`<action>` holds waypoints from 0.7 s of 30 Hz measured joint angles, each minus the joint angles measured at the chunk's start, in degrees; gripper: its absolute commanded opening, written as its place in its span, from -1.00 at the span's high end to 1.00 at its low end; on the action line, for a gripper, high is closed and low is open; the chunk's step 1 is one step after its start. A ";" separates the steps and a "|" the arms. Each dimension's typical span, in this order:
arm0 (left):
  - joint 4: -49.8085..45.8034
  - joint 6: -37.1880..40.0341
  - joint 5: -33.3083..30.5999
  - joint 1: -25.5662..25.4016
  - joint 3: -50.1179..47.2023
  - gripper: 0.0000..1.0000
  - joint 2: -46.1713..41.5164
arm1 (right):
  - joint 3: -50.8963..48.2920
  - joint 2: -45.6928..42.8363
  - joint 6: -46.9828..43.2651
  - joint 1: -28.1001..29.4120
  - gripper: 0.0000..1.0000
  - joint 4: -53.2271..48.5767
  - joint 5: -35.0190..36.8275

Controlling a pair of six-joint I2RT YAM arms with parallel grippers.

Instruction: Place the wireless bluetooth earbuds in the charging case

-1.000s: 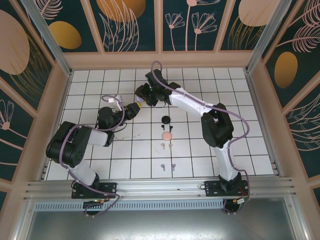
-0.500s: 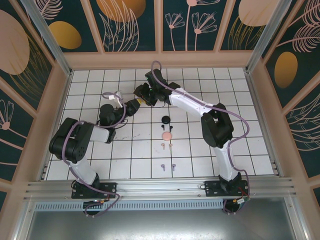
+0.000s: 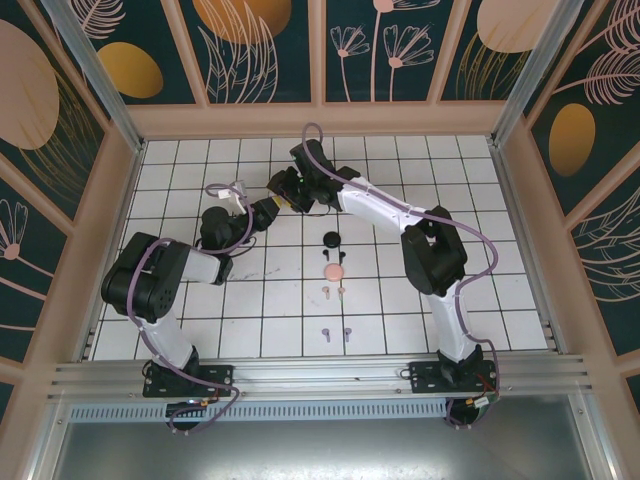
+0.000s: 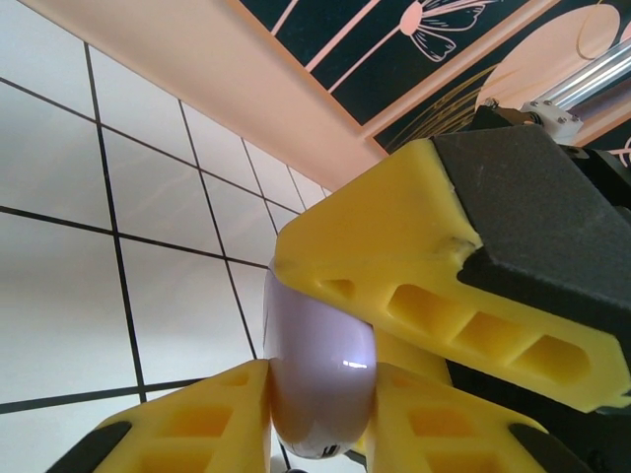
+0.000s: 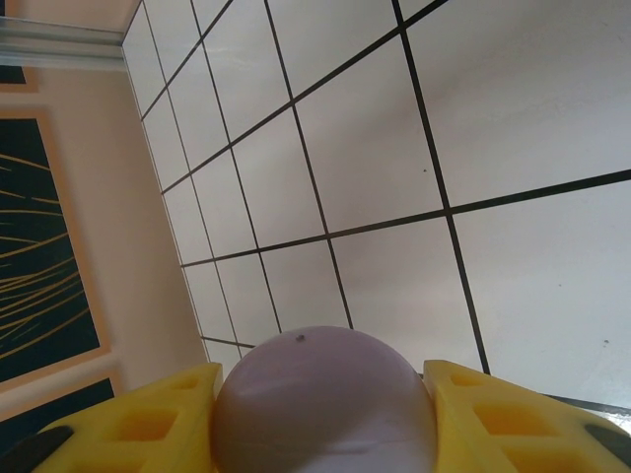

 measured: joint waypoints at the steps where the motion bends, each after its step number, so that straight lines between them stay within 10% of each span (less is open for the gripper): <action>1: -0.02 0.17 0.00 0.00 0.00 0.52 0.02 | -0.07 0.00 0.00 0.00 0.29 0.04 0.04; 11: -0.44 0.66 0.26 -0.07 0.09 0.94 0.09 | -1.81 -0.72 0.42 -0.04 0.16 1.51 0.44; 16: -0.31 0.42 0.72 -0.07 0.63 1.00 0.07 | -1.86 -0.87 1.25 -0.22 -0.45 1.84 0.31; 21: -0.33 0.17 1.42 -0.07 0.92 1.00 0.00 | -2.95 -2.56 1.42 -1.07 -0.60 2.29 0.11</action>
